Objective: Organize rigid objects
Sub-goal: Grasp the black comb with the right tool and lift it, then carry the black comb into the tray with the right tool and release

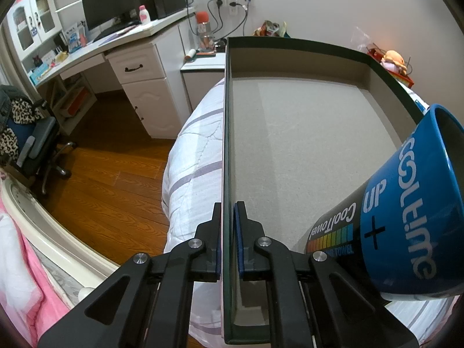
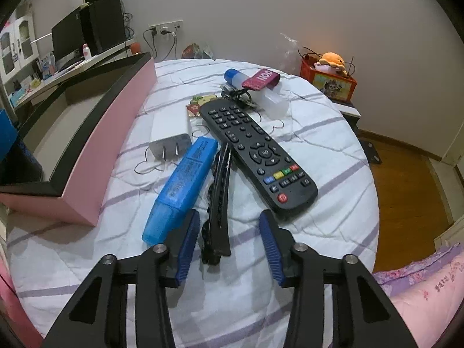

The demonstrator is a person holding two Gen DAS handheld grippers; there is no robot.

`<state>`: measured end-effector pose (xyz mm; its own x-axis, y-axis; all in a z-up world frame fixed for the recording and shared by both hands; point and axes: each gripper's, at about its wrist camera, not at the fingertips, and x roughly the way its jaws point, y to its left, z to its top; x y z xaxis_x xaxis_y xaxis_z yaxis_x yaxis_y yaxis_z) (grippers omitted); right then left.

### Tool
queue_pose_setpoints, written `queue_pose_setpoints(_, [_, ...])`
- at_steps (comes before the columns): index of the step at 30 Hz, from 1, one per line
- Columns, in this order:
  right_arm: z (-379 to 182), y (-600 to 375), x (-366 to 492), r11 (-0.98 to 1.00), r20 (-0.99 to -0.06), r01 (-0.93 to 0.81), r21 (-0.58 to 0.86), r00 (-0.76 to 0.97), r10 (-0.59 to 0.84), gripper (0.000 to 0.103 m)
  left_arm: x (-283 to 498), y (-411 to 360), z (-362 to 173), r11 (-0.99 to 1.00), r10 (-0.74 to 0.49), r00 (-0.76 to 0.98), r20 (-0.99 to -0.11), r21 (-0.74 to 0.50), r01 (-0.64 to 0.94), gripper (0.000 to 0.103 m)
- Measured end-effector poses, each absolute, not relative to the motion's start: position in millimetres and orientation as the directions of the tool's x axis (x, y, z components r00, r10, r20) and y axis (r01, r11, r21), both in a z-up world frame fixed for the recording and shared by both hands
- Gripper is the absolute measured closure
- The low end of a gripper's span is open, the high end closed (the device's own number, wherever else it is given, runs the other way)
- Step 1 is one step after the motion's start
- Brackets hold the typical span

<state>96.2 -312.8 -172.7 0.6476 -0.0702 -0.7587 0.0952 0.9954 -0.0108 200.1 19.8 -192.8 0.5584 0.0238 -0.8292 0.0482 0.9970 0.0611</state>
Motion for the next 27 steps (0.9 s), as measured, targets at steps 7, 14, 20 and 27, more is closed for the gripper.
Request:
queue_pose_setpoints(7, [-168.4, -309.0, 90.0, 0.997, -0.737, 0.07, 0.017, 0.675, -0.035, 0.087, 200.1, 19.9, -192.8, 0.997, 0.024, 0.558, -0.829, 0.062, 0.048, 0.098])
queue_pose_setpoints(14, [-152.1, -305.5, 85.2, 0.997, -0.707, 0.078, 0.007, 0.706, -0.051, 0.087, 200.5, 19.7, -192.7, 0.997, 0.024, 0.558, -0.83, 0.062, 0.049, 0.098])
queue_pose_setpoints(20, [-123.6, -294.0, 85.4, 0.997, -0.65, 0.077, -0.015, 0.757, -0.068, 0.087, 200.1, 20.0, -192.8, 0.997, 0.024, 0.558, -0.83, 0.061, 0.048, 0.098])
queue_pose_setpoints(27, [-92.4, -269.6, 98.4, 1.0, -0.584, 0.012, -0.017, 0.811, -0.02, 0.087, 200.6, 19.6, -192.4, 0.997, 0.025, 0.558, -0.83, 0.062, 0.048, 0.098])
